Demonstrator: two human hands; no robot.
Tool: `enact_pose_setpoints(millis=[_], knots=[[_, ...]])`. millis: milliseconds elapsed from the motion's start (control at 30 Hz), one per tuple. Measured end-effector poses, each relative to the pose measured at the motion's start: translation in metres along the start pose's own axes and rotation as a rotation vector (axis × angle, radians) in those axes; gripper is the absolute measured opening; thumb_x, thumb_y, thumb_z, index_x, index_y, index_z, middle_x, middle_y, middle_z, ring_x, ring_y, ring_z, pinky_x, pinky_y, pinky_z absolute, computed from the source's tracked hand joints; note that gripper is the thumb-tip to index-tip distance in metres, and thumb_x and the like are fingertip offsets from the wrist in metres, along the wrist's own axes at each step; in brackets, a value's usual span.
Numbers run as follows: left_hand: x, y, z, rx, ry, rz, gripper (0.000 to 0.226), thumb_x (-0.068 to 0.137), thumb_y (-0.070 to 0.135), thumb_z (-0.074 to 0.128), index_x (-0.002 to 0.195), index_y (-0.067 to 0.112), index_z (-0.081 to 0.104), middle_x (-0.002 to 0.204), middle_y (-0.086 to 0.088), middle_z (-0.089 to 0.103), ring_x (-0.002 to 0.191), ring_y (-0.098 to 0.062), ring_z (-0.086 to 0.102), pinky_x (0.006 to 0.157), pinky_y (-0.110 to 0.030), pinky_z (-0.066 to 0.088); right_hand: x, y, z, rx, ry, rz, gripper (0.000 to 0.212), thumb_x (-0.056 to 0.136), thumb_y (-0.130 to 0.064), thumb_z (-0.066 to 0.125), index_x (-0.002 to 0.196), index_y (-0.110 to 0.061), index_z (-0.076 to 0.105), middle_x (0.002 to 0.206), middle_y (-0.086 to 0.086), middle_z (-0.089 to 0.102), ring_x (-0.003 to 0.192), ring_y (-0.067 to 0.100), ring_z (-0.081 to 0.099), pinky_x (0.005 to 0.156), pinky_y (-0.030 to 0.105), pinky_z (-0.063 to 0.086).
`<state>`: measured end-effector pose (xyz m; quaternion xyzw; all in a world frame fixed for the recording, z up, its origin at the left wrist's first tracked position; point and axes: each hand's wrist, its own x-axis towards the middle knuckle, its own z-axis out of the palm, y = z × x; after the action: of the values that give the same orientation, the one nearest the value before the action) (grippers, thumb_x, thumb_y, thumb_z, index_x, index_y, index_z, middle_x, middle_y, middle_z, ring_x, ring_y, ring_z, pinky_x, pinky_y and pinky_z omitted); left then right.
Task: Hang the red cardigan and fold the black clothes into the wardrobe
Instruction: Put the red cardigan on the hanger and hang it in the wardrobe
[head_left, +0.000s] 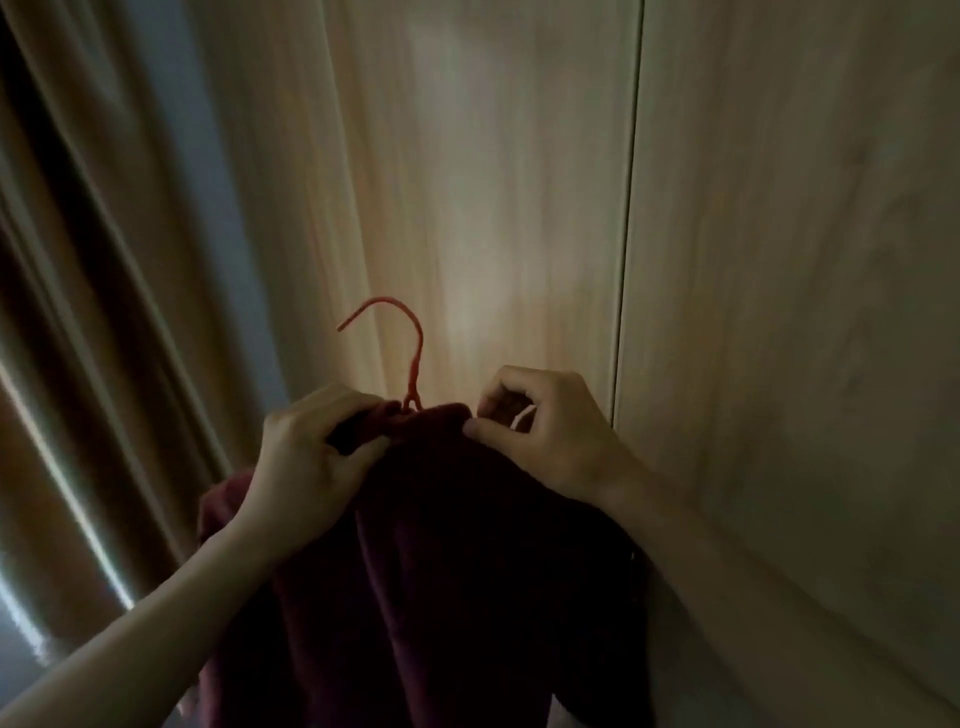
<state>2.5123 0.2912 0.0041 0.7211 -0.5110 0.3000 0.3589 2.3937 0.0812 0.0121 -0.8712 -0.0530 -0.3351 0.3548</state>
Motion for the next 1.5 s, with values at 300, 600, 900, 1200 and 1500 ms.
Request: enact_pose_setpoints(millis=[300, 600, 900, 1200, 1500], knots=[[0.0, -0.07, 0.036, -0.384, -0.076, 0.143, 0.018, 0.078, 0.026, 0.077, 0.093, 0.015, 0.076, 0.083, 0.011, 0.066, 0.075, -0.006, 0.062, 0.071, -0.025, 0.052, -0.02, -0.023, 0.047, -0.224, 0.187, 0.332, 0.019, 0.079, -0.021, 0.081, 0.074, -0.026, 0.063, 0.073, -0.009, 0.065, 0.063, 0.007, 0.062, 0.059, 0.017, 0.049], [-0.007, -0.076, 0.087, -0.618, -0.199, 0.273, 0.02, 0.077, 0.031, 0.076, 0.092, 0.018, 0.075, 0.082, 0.013, 0.063, 0.074, -0.001, 0.06, 0.069, -0.011, 0.043, -0.084, 0.002, 0.044, -0.483, 0.548, 0.698, 0.017, 0.086, -0.029, 0.074, 0.076, -0.023, 0.061, 0.066, -0.005, 0.062, 0.061, 0.013, 0.06, 0.059, 0.032, 0.05], [-0.011, -0.061, 0.112, -0.72, -0.313, 0.369, 0.021, 0.081, 0.041, 0.072, 0.093, 0.024, 0.074, 0.085, 0.018, 0.064, 0.078, -0.001, 0.063, 0.068, -0.021, 0.049, -0.109, 0.044, 0.038, -0.645, 0.259, 0.991, 0.052, 0.087, -0.03, 0.074, 0.133, -0.018, 0.053, 0.123, 0.001, 0.064, 0.113, 0.019, 0.06, 0.09, 0.023, 0.044], [-0.016, -0.067, 0.114, -0.7, -0.306, 0.311, 0.025, 0.078, 0.042, 0.072, 0.092, 0.021, 0.075, 0.082, 0.014, 0.065, 0.075, -0.002, 0.063, 0.067, -0.02, 0.048, -0.106, 0.079, 0.046, -0.528, 0.366, 0.965, 0.035, 0.086, -0.026, 0.073, 0.107, -0.027, 0.045, 0.108, -0.002, 0.054, 0.089, 0.01, 0.052, 0.058, 0.005, 0.03], [-0.044, -0.091, 0.113, -0.722, -0.369, 0.283, 0.024, 0.078, 0.045, 0.071, 0.09, 0.025, 0.073, 0.082, 0.019, 0.062, 0.076, 0.002, 0.061, 0.067, -0.015, 0.045, -0.115, 0.082, 0.071, -0.472, 0.429, 1.035, 0.061, 0.077, -0.039, 0.08, 0.11, -0.023, 0.031, 0.107, 0.002, 0.051, 0.089, 0.015, 0.052, 0.062, 0.016, 0.033]])
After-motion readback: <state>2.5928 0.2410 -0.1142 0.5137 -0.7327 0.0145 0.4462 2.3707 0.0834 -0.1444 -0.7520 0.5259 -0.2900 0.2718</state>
